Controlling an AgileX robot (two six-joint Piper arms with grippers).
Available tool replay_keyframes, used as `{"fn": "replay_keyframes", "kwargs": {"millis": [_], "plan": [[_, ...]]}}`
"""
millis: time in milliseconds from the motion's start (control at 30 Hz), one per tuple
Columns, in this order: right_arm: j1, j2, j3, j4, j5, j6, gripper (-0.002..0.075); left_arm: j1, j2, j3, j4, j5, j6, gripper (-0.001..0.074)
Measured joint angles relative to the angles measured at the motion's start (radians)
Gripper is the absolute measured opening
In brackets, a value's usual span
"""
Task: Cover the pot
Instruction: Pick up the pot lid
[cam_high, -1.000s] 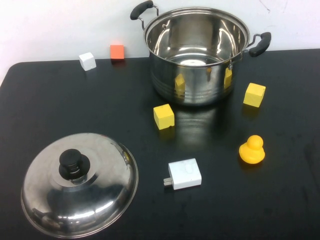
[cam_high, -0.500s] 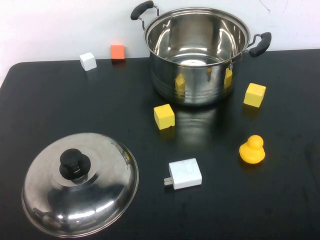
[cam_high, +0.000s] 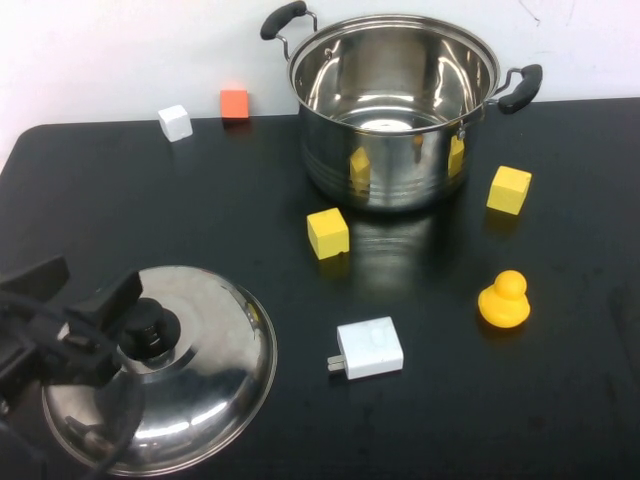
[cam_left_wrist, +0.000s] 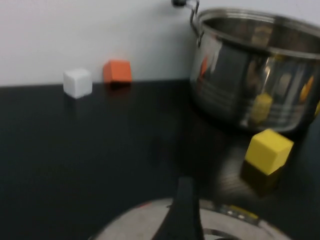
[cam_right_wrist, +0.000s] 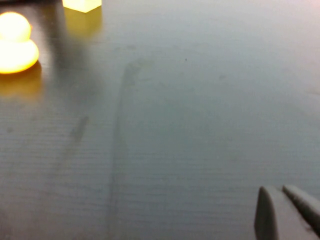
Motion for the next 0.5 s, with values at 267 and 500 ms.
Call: {"fn": "replay_keyframes", "kwargs": {"millis": [267, 500], "plan": [[0.0, 0.0, 0.0, 0.0, 0.0, 0.0, -0.0002, 0.0, 0.166, -0.057, 0.023, -0.001, 0.138, 0.0578], [0.0, 0.0, 0.0, 0.0, 0.0, 0.0, -0.0002, 0.0, 0.216, -0.057, 0.065, 0.009, 0.154, 0.0578]]}}
